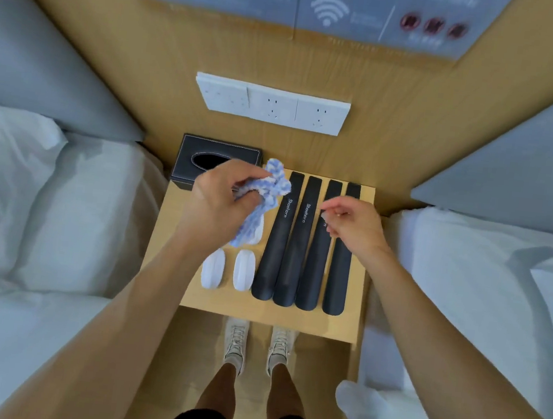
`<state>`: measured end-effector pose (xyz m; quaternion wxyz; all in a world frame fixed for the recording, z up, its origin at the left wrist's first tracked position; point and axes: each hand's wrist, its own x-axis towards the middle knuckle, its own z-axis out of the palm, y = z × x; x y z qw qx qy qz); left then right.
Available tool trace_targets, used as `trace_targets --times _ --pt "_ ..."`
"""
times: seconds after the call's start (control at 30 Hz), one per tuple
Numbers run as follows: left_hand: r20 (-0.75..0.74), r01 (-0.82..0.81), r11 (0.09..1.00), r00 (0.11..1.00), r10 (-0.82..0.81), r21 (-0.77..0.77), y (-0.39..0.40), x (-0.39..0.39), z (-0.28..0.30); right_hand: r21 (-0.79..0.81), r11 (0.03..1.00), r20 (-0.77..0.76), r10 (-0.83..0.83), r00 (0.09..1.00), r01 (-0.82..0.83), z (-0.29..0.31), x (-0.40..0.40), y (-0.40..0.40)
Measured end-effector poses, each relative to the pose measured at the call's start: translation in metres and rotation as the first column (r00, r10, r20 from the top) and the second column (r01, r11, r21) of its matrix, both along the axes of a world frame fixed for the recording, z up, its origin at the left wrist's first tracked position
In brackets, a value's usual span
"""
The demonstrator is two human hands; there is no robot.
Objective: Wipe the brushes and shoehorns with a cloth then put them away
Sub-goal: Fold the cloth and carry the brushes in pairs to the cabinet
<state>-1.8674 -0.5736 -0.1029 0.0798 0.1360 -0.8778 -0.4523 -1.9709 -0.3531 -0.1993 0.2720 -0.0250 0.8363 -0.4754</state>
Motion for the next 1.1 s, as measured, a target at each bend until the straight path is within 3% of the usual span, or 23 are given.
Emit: trace_targets --times 0.07,0.2,0.3,0.4,0.53,0.63,0.73,0.9,1.03,1.1 --pt "0.006 0.008 0.998 1.000 -0.008 0.063 -0.003 -0.004 0.021 -0.163 0.982 -0.109 0.076 0.991 -0.094 0.054 0.004 -0.016" --pt "-0.066 0.072 0.973 0.996 -0.059 0.219 -0.007 -0.011 0.073 -0.307 0.926 -0.277 0.135 0.951 -0.221 0.149 0.011 -0.039" --pt "-0.120 0.118 0.955 0.989 -0.088 0.273 -0.011 -0.014 0.110 -0.357 0.917 -0.323 0.059 0.944 -0.179 0.199 0.018 -0.050" --pt "-0.176 0.153 0.962 0.978 -0.115 0.224 -0.015 -0.012 0.140 -0.400 0.915 -0.236 -0.148 0.960 0.043 0.237 0.027 -0.054" --pt "-0.220 0.184 0.970 0.964 -0.148 0.158 -0.010 -0.007 0.161 -0.456 0.889 0.062 -0.021 0.998 0.047 0.266 0.033 -0.058" --pt "-0.236 0.228 0.963 0.953 -0.190 0.146 -0.006 -0.006 0.170 -0.512 0.858 0.017 -0.042 0.999 0.044 0.279 0.036 -0.059" --pt "-0.232 0.255 0.918 0.954 -0.188 0.303 -0.006 -0.004 0.173 -0.550 0.835 -0.044 -0.045 0.998 0.014 0.282 0.037 -0.054" --pt "-0.151 0.186 0.964 0.976 -0.159 0.190 0.000 -0.007 0.170 -0.441 0.892 -0.169 0.031 0.985 -0.103 0.280 0.039 -0.052" --pt "-0.084 0.098 0.994 0.991 -0.103 -0.054 -0.019 -0.014 0.172 -0.183 0.982 -0.387 -0.027 0.922 -0.048 0.276 0.024 -0.037" --pt "-0.062 0.057 0.981 0.996 -0.069 -0.186 -0.031 -0.016 0.175 -0.035 0.996 -0.484 0.052 0.873 -0.078 0.274 0.014 -0.026"
